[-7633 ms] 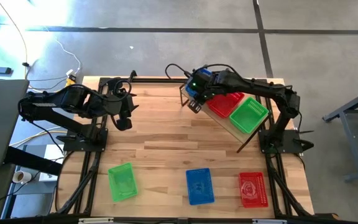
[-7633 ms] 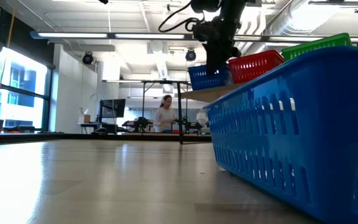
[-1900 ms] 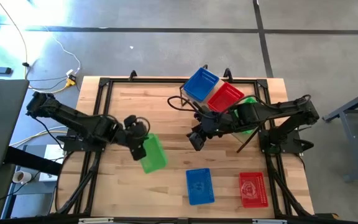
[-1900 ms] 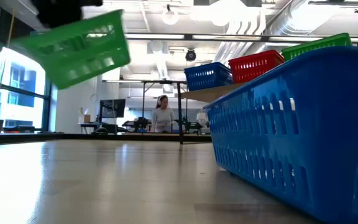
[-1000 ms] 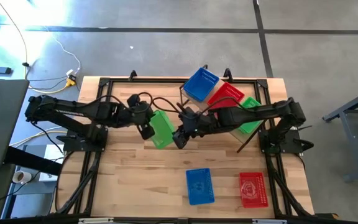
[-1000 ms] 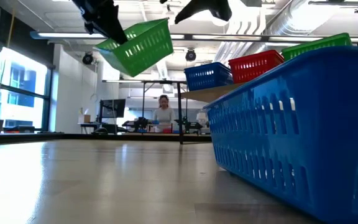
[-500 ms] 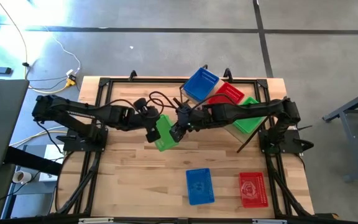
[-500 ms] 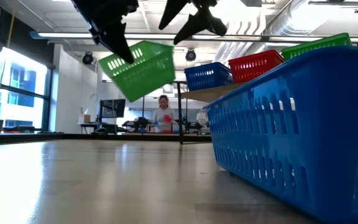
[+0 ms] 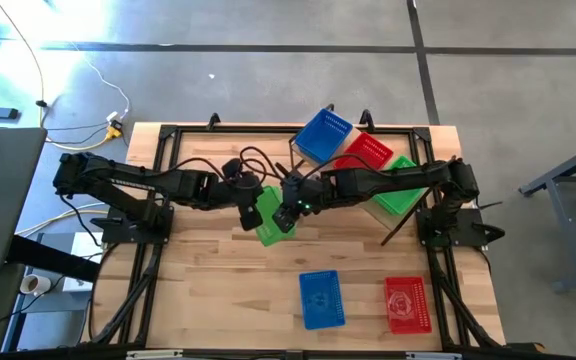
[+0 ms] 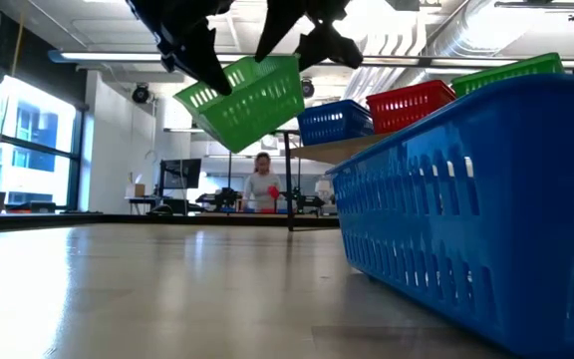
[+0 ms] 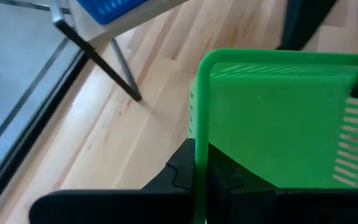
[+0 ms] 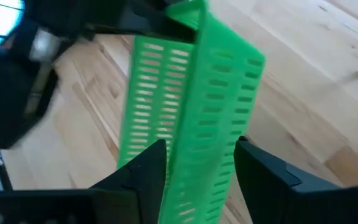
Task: Stack baskets on shelf by color
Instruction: Stack the green basket on the stacked green baskets on the shelf
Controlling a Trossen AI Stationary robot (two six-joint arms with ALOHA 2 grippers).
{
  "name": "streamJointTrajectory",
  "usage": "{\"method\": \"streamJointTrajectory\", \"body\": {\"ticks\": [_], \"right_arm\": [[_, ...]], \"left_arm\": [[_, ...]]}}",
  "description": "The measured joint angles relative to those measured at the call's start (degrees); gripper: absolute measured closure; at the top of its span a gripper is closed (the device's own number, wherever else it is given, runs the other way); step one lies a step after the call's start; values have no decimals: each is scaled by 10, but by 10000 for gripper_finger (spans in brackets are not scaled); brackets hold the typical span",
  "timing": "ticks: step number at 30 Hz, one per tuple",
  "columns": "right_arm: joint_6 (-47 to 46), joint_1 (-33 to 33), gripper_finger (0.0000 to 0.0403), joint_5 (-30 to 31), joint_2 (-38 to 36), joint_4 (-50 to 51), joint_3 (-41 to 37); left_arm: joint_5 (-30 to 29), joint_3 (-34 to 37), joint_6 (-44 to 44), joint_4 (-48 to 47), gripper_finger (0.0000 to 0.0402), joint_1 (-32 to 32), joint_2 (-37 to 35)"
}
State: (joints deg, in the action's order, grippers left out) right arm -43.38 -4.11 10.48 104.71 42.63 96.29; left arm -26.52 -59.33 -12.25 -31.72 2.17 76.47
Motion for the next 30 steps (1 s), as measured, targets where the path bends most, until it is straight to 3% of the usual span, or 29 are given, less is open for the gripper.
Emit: {"method": "streamJointTrajectory", "body": {"ticks": [8,15,23,30], "right_arm": [[-28,5,284,-1,4,29,0],[-33,9,390,-12,4,36,0],[-72,10,400,-12,4,48,0],[-103,10,402,2,4,62,0]], "left_arm": [[9,0,-1,26,401,0,0],[26,0,-2,26,401,0,0],[36,0,8,32,375,0,-1],[56,0,3,32,307,0,-1]]}}
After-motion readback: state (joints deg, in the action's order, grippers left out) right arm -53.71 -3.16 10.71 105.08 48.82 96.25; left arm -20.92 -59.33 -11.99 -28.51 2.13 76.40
